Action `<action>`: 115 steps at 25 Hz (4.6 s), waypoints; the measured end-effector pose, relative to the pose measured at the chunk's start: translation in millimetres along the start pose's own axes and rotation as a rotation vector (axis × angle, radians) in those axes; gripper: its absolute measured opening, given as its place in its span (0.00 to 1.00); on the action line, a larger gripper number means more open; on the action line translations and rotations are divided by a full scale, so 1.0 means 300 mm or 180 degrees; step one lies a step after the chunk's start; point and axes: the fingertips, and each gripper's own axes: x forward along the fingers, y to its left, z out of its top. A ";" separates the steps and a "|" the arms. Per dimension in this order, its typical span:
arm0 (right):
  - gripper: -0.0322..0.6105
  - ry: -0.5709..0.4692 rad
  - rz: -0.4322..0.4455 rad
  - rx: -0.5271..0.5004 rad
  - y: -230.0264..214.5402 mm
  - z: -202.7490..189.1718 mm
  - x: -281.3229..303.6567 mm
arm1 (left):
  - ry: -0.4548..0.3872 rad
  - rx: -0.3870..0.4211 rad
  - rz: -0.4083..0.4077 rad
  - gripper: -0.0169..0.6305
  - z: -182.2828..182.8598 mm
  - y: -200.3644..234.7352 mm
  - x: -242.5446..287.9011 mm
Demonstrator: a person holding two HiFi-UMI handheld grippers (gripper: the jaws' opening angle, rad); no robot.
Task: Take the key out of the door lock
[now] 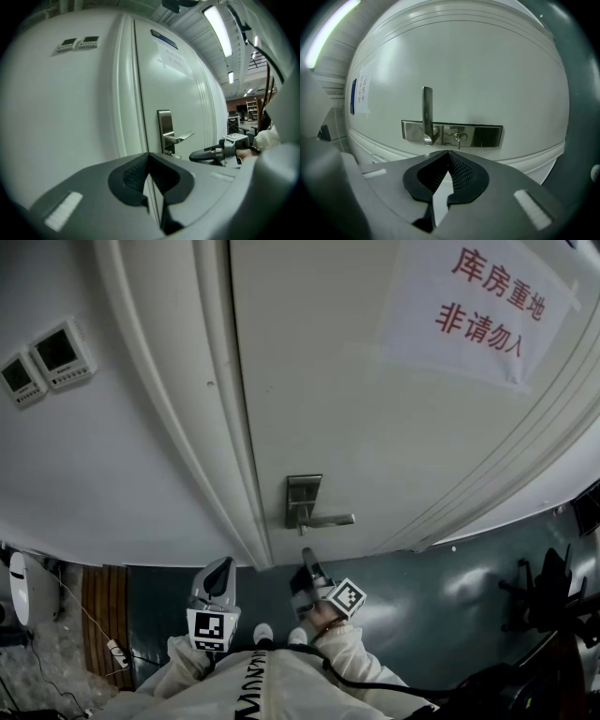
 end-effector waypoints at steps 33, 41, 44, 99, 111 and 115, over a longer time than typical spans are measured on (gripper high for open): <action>0.25 -0.0117 0.0189 0.0442 -0.062 0.071 0.194 | 0.0141 -0.0031 0.0118 0.03 -0.051 0.047 -0.020; 0.21 -0.0139 0.0183 0.0510 -0.073 0.084 0.208 | 0.0145 -0.0029 0.0114 0.03 -0.051 0.042 -0.020; 0.15 -0.0123 0.0118 0.0429 -0.081 0.081 0.211 | 0.0153 -0.0036 0.0121 0.03 -0.056 0.041 -0.021; 0.09 0.0288 -0.0306 -0.1332 0.067 -0.018 -0.068 | 0.0063 -0.0006 -0.0048 0.03 -0.045 -0.056 -0.042; 0.09 0.0314 -0.0819 -0.4188 0.301 -0.026 -0.121 | 0.0009 -0.0113 -0.0054 0.03 -0.029 -0.054 -0.012; 0.09 0.0246 -0.0886 -0.4645 0.344 -0.014 -0.154 | -0.0003 -0.0143 -0.0023 0.03 -0.020 -0.063 -0.002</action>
